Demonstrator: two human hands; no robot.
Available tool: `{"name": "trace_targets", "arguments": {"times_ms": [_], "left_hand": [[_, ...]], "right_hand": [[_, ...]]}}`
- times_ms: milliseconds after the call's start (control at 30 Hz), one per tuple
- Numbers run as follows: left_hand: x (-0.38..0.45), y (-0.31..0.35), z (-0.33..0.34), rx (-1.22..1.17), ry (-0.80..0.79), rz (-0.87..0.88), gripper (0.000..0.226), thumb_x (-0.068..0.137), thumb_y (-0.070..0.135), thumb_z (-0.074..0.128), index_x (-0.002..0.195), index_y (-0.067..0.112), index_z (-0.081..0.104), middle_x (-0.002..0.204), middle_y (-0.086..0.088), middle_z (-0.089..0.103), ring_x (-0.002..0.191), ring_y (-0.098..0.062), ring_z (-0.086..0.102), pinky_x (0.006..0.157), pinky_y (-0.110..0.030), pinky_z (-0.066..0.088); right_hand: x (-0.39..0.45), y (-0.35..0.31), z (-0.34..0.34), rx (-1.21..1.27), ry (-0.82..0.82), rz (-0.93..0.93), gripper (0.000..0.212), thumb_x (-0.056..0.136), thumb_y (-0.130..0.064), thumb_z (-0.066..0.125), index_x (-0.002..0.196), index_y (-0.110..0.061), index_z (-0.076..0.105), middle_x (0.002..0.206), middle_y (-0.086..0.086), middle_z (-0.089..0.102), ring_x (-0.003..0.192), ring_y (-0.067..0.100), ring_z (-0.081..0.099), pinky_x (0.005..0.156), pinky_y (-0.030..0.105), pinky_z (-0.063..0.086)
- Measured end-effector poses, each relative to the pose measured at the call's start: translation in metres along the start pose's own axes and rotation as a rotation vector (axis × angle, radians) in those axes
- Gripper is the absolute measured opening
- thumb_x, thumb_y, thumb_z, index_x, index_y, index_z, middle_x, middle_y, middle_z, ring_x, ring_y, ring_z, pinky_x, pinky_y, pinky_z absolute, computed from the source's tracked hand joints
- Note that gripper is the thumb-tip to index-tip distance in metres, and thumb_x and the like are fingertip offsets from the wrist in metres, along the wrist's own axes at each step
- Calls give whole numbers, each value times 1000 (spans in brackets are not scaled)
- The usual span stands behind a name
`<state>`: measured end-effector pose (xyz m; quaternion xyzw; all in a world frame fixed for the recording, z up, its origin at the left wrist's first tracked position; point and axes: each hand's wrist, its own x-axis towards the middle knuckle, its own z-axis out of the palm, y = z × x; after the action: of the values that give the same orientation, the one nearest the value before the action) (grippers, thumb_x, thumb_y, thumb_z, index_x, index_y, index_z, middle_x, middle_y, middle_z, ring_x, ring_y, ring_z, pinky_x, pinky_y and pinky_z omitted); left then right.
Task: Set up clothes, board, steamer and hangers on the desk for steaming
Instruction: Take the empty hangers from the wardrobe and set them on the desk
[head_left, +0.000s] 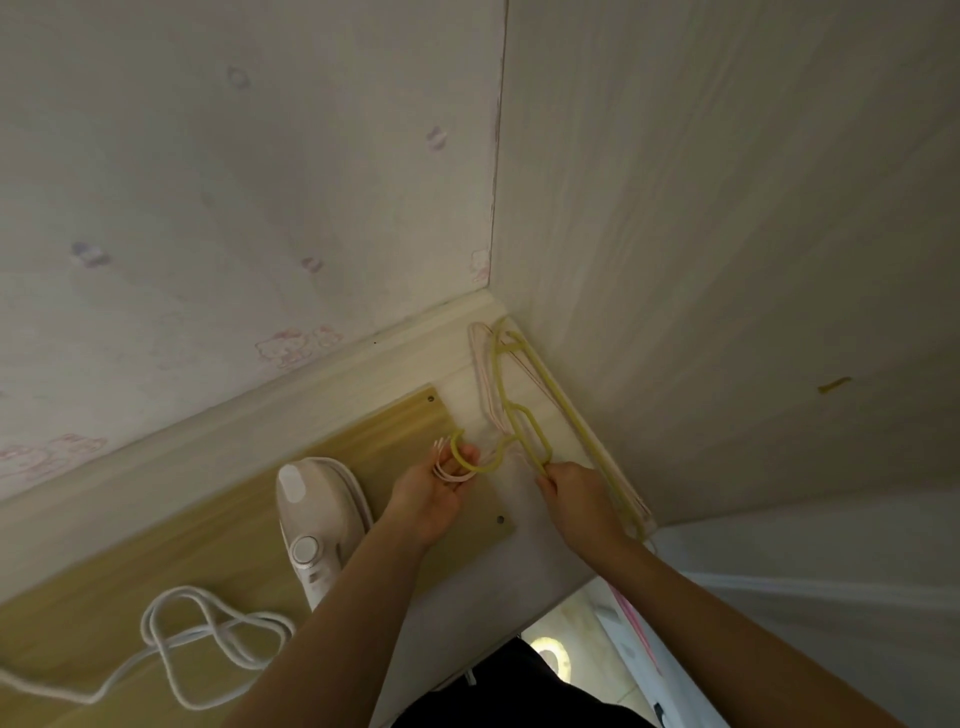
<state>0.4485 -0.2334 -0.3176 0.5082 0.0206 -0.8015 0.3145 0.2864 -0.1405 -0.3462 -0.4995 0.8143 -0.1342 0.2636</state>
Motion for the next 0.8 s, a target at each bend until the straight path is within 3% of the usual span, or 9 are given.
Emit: {"name": "trace_targets", "arguments": {"times_ms": [167,267,333,433,500,600,700,800], "left_hand": [[13,5,-7,44,46,43,32,102,15,37,88,-4,59,78,-17,62,77,-26,60,77,-39,54],[14,9,-8,84,63,68,29,101,11,39,83,-5,56,74,-17,53,61,-26,58,53,-39,58],[13,12,-8,149,80,120,28,101,11,41,79,-2,54,69,-15,49,57,-24,52,47,-34,55],[17,15,-11,443,101,212,26,98,16,50,81,-1,57,70,-12,55,60,-22,58,57,-31,55],[20,15,-14,726,145,232,21,94,17,58,101,-3,61,77,-9,59,67,-22,61,68,-33,54],[22,13,-17,1074,230,286,43,86,20,67,121,0,54,89,-10,61,64,-17,53,57,-28,43],[24,10,-20,1092,268,278,49,87,23,66,129,6,48,95,-15,62,67,-21,58,60,-32,49],[28,9,-21,1114,320,312,36,87,19,64,120,8,53,100,-14,63,83,-29,65,77,-42,57]], "right_hand": [[7,-3,3,-134,-35,-84,27,99,-27,45,91,-8,63,93,12,64,84,29,62,63,32,41],[10,-4,1,-315,-59,-132,24,100,-21,38,105,-12,60,103,9,65,92,32,63,70,36,46],[15,-7,-1,-395,-79,-150,23,100,-15,38,108,-11,59,105,11,66,94,34,64,70,35,46],[23,-12,-2,-409,-109,-111,23,99,-12,38,107,-6,59,103,16,66,95,36,64,71,37,47],[25,-13,-1,-374,-90,-100,23,99,-14,39,104,-6,60,101,17,66,93,36,64,70,36,47],[22,-13,3,-299,-44,-82,30,101,-28,39,97,-8,62,94,15,66,88,34,64,63,34,39],[16,-12,6,-241,-19,-47,37,101,-35,37,93,-9,62,91,14,66,86,34,63,62,34,38],[15,-11,8,-204,-12,-29,38,100,-37,39,88,-10,63,89,10,66,82,29,62,59,30,38]]}}
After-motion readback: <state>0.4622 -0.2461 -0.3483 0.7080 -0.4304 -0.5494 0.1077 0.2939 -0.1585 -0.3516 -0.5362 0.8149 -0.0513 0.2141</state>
